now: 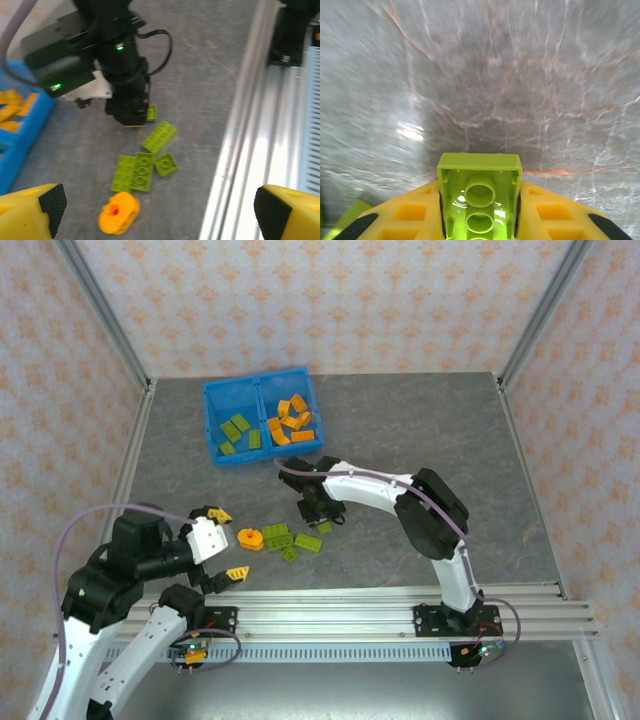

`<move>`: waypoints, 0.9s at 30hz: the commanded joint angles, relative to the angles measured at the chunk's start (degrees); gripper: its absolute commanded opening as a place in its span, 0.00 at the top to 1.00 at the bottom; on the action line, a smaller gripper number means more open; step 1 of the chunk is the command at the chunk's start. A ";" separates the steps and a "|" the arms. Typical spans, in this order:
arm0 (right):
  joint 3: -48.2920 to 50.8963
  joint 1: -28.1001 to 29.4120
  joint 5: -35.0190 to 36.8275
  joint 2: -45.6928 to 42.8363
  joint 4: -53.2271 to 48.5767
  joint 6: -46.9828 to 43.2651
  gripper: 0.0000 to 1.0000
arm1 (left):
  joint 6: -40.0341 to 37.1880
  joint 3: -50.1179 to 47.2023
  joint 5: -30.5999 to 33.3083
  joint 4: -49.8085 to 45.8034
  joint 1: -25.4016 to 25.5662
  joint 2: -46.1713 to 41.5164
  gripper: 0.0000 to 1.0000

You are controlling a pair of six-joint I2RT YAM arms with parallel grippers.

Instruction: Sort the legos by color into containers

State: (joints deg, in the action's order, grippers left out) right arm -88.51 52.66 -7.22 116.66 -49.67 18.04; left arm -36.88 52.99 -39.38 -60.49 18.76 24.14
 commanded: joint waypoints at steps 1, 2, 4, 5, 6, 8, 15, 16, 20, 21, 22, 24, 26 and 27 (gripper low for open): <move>-6.96 0.07 1.69 -7.89 2.88 4.18 0.70 | 6.11 -1.01 10.66 9.82 0.12 -5.21 0.00; -8.11 0.06 1.19 -8.56 4.49 5.49 0.70 | 6.70 -1.10 11.78 10.41 0.09 -6.15 0.00; -11.06 0.22 0.72 -8.80 7.69 7.35 0.69 | 8.11 -1.08 13.71 10.96 0.11 -7.76 0.00; -13.33 0.45 1.25 -8.17 8.88 7.63 0.69 | 9.14 -0.86 14.52 10.95 0.13 -8.42 0.00; -15.85 0.87 2.19 -7.17 10.08 7.56 0.69 | 10.07 -0.96 14.76 10.85 0.11 -8.98 0.00; -20.94 1.51 3.91 -3.77 13.13 6.56 0.69 | 11.61 -1.11 14.24 10.68 0.13 -9.74 0.00; -54.36 1.78 10.00 21.02 14.09 2.95 0.70 | 7.64 -0.39 4.96 5.56 0.07 -6.92 0.00; -59.41 1.82 11.20 24.94 13.75 1.99 0.70 | 7.14 -0.29 4.80 4.60 0.13 -6.79 0.00; -64.91 1.66 16.89 34.43 21.31 -0.06 0.70 | 6.63 -0.31 3.20 2.12 0.10 -6.41 0.00; -64.86 1.59 16.87 36.20 24.74 -0.87 0.70 | 6.63 -0.34 2.11 1.79 0.11 -6.21 0.00; -65.33 1.64 17.12 37.94 27.51 -1.94 0.70 | 6.87 -0.14 1.16 1.44 0.13 -5.96 0.00; -67.82 1.61 16.45 41.06 31.84 -4.07 0.71 | 7.89 0.13 0.29 1.09 0.13 -5.53 0.00; -70.57 1.64 16.29 43.92 35.30 -5.67 0.71 | 8.84 0.19 0.18 0.90 0.13 -5.53 0.00; -71.47 1.65 16.01 44.94 37.14 -6.35 0.71 | 9.09 0.21 0.24 0.74 0.13 -5.60 0.00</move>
State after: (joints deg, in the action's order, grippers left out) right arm -154.85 54.24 6.70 161.25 -21.63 15.55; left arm -28.73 52.34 -37.01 -57.91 18.76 17.91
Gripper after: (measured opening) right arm 0.294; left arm 0.995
